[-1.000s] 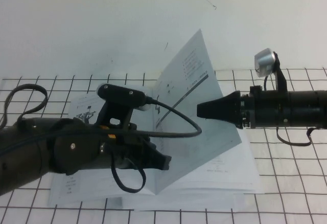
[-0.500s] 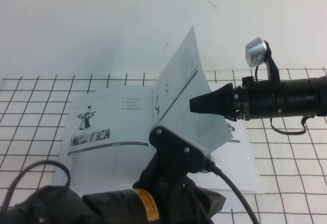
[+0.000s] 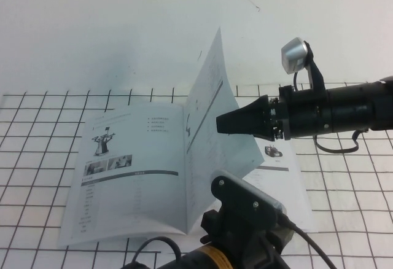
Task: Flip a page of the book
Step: Open the closed book
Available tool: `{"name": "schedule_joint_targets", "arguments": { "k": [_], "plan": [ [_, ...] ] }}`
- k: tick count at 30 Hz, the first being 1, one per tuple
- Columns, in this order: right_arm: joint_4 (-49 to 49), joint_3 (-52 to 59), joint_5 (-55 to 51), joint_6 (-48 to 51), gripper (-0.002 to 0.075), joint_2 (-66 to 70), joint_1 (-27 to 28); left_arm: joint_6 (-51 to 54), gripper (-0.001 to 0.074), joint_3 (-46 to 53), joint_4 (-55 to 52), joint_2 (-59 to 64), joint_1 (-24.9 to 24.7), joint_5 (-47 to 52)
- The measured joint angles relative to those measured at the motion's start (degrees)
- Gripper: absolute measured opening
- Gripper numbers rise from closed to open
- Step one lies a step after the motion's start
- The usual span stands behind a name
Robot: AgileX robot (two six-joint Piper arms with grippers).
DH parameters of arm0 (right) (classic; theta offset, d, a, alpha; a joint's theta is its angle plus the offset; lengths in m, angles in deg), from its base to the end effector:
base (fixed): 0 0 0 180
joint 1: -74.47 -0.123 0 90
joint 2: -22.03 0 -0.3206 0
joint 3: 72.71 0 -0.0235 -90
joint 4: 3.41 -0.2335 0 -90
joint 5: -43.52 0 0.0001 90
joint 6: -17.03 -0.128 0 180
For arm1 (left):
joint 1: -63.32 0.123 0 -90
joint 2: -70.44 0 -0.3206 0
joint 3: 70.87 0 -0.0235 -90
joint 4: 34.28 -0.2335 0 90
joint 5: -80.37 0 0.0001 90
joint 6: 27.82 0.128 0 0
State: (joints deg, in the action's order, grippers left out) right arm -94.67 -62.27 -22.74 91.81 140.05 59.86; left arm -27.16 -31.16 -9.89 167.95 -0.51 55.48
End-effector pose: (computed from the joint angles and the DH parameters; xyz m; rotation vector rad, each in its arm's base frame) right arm 0.3478 0.2118 0.2492 -0.6201 2.0716 1.5812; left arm 0.1666 -0.2887 0.2334 0.6357 1.9763 -0.7752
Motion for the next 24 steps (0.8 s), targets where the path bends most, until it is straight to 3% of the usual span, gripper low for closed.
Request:
{"name": "schedule_joint_targets", "arguments": {
  "k": [4, 13, 24],
  "plan": [
    [2.6, -1.2, -0.2, -1.2, 0.0377, 0.0, -0.9, 2.9, -0.0002, 0.0, 5.0, 2.7, 0.0, -6.8],
    [7.4, -4.5, -0.4, -4.3, 0.0377, -0.6, -1.2, 18.5, -0.0002, 0.0, 34.3, 3.4, 0.0, -16.6],
    [14.9, -9.8, -1.6, -4.8, 0.0325, -6.4, -1.2, 21.0, -0.0003, 0.0, 55.2, 3.4, 0.0, -24.1]
  ]
}}
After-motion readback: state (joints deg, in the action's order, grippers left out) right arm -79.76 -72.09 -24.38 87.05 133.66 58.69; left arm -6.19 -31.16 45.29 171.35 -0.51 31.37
